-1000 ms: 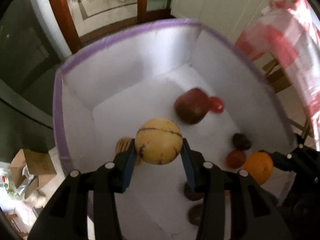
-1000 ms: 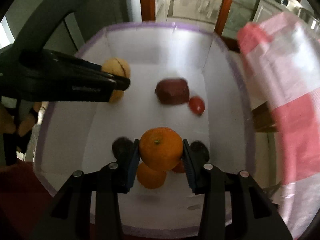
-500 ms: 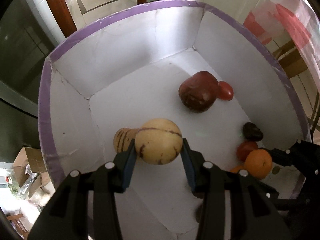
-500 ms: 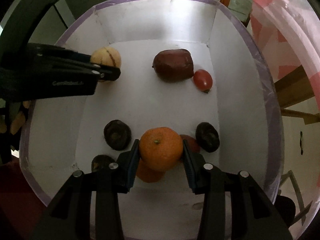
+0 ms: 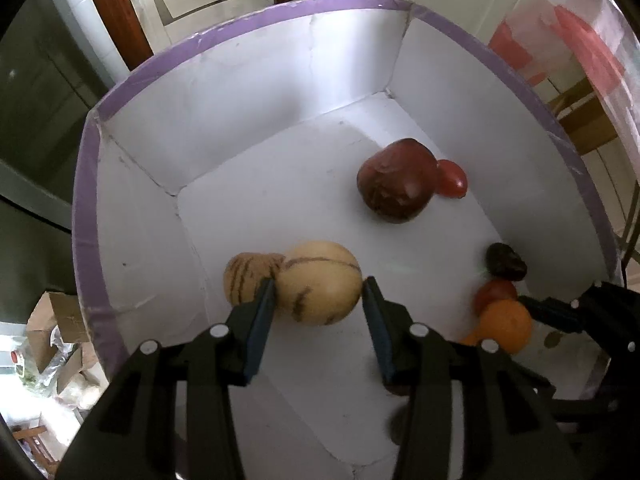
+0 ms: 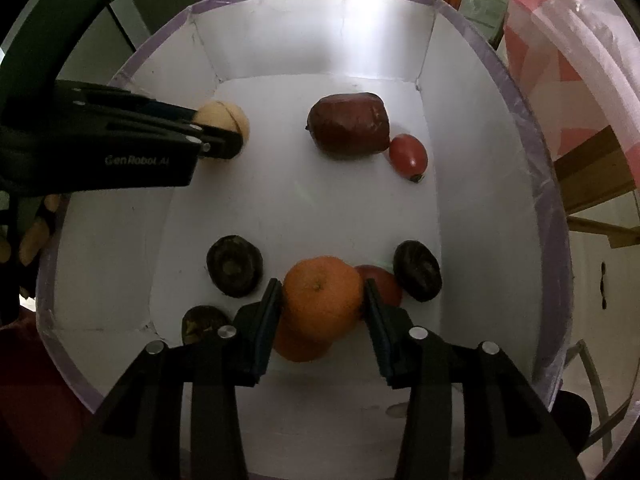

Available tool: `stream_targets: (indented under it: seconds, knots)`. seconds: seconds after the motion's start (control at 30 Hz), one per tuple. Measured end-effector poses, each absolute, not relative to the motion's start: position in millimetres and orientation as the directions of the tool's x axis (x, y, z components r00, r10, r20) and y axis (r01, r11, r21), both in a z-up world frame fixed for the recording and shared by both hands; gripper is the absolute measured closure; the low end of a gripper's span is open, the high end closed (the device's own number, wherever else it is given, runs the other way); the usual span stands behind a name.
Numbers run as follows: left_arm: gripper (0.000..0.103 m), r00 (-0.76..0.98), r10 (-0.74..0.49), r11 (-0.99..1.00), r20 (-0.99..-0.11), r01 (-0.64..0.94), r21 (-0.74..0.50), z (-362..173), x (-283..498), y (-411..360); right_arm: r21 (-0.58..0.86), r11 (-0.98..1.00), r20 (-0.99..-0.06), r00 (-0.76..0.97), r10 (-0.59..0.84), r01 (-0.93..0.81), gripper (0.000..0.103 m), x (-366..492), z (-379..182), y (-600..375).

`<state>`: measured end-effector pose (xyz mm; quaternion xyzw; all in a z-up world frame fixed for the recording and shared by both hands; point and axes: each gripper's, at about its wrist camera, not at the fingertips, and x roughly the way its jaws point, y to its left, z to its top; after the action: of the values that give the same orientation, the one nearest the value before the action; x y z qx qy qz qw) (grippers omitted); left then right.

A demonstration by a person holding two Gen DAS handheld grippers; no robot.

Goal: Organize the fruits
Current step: 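Open both tools over the white box to drop the orange and melon, then swing both open tools back to the remaining fruits on the table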

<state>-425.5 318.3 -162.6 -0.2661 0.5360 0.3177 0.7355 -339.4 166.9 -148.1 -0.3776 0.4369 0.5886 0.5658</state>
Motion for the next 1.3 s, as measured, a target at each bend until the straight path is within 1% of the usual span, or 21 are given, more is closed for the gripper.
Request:
stream_targets:
  seconds: [0.07, 0.13, 0.2, 0.3, 0.43, 0.5, 0.57, 0.63, 0.7, 0.87, 0.93, 1.13, 1.2, 1.3]
  knots:
    - [0.054, 0.223, 0.183, 0.656, -0.958, -0.753, -0.05, -162.9, -425.4, 319.0, 0.091, 0.022, -0.938, -0.078, 0.337, -0.996, 0.054, -339.4, -149.1, 167.3]
    - [0.051, 0.222, 0.18, 0.655, -0.958, -0.754, -0.052, -163.5, -425.1, 319.6, 0.088, 0.015, -0.937, -0.077, 0.34, -0.996, 0.047, -341.0, -149.7, 167.8]
    - [0.049, 0.219, 0.18, 0.655, -0.959, -0.754, -0.049, -163.8, -424.2, 320.2, 0.088, 0.008, -0.936, -0.08, 0.343, -0.996, 0.03, -341.9, -149.3, 167.7]
    - [0.046, 0.223, 0.18, 0.654, -0.958, -0.754, -0.053, -163.1, -424.1, 320.9, 0.078, -0.007, -0.93, -0.075, 0.359, -0.997, 0.025, -344.8, -146.3, 166.4]
    - [0.042, 0.25, 0.173, 0.653, -0.953, -0.753, -0.079, -158.9, -426.5, 320.5, 0.089, -0.012, -0.928, -0.087, 0.364, -0.996, 0.022, -343.0, -145.0, 164.3]
    - [0.042, 0.264, 0.168, 0.653, -0.95, -0.752, -0.093, -157.4, -427.2, 320.5, 0.093, -0.019, -0.926, -0.093, 0.365, -0.996, 0.018, -343.1, -144.1, 163.4]
    - [0.039, 0.284, 0.169, 0.654, -0.944, -0.749, -0.108, -154.2, -427.9, 318.9, 0.093, -0.022, -0.924, -0.095, 0.369, -0.995, 0.017, -343.8, -142.9, 162.3]
    - [0.03, 0.311, 0.18, 0.666, -0.933, -0.737, -0.117, -148.3, -427.3, 315.6, 0.094, -0.023, -0.922, -0.096, 0.376, -0.995, 0.016, -343.2, -140.7, 160.8]
    - [0.025, 0.331, 0.182, 0.674, -0.926, -0.728, -0.128, -143.9, -426.3, 313.4, 0.095, -0.022, -0.919, -0.097, 0.383, -0.995, 0.016, -342.3, -138.4, 158.8]
    - [0.017, 0.375, 0.18, 0.649, -0.909, -0.74, -0.177, -134.2, -425.1, 316.8, 0.085, -0.027, -0.911, -0.088, 0.404, -0.996, 0.016, -341.8, -132.6, 153.8]
    - [0.011, 0.391, 0.197, 0.642, -0.899, -0.744, -0.183, -126.5, -424.3, 321.8, 0.077, -0.027, -0.905, -0.081, 0.417, -0.997, 0.016, -342.5, -128.2, 152.4]
    - [0.007, 0.486, 0.237, 0.617, -0.841, -0.744, -0.256, -87.9, -419.7, 338.5, 0.049, -0.022, -0.883, -0.053, 0.465, -0.999, 0.016, -344.8, -111.8, 147.9]
    - [0.004, 0.524, 0.268, 0.611, -0.808, -0.741, -0.278, -67.3, -416.7, 345.7, 0.033, -0.037, -0.868, -0.046, 0.494, -0.999, 0.016, -348.3, -102.3, 145.1]
    - [0.003, 0.585, 0.311, 0.614, -0.749, -0.725, -0.311, -31.6, -412.9, 357.2, 0.005, -0.051, -0.844, -0.032, 0.535, -0.999, 0.016, -353.6, -86.3, 141.2]
